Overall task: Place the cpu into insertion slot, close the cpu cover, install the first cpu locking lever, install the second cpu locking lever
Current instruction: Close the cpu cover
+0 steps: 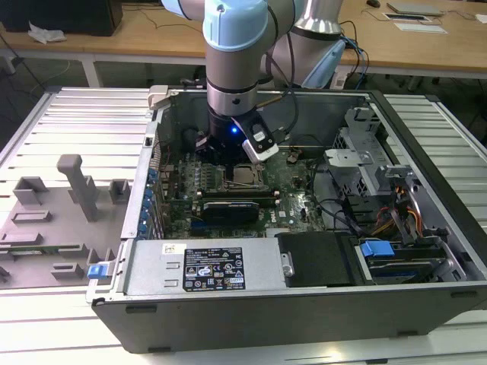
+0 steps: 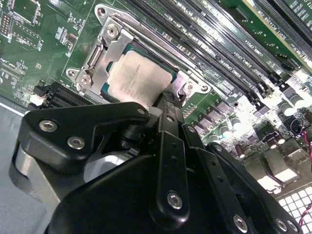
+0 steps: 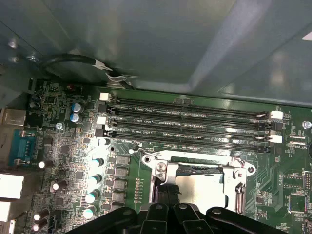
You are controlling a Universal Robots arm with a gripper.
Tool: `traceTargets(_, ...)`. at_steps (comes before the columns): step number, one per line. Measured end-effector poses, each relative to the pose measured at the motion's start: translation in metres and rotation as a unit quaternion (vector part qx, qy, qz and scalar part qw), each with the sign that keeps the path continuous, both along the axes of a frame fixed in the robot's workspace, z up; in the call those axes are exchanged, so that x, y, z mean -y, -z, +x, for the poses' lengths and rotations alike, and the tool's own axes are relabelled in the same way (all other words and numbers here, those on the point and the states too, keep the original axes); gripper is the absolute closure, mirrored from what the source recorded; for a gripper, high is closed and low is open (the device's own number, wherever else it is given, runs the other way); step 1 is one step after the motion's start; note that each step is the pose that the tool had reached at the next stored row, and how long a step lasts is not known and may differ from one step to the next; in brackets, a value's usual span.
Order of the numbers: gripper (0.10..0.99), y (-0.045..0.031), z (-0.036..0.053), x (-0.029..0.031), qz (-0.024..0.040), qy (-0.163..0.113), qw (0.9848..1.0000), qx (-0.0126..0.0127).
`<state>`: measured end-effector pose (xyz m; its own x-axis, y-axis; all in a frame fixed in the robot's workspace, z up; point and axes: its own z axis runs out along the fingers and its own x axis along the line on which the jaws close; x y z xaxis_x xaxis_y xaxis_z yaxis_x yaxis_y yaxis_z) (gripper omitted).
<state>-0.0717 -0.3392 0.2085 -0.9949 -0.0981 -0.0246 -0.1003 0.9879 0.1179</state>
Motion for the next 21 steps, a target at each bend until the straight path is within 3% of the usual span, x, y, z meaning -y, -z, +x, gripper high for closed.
traceTargets(8,0.980,-0.0026,0.0018,-0.0001,0.0004,0.000,1.0000,0.0001)
traceTargets(9,0.980,-0.0027,0.0018,-0.0002,-0.0017,0.000,1.0000,0.0000)
traceTargets(13,0.980,-0.0025,0.0008,-0.0021,-0.0232,-0.002,0.9997,0.0000)
traceTargets(17,0.980,-0.0011,-0.0017,-0.0071,-0.0234,-0.004,0.9997,0.0001)
traceTargets(21,0.980,0.0017,-0.0031,-0.0078,-0.0235,-0.007,0.9997,0.0001)
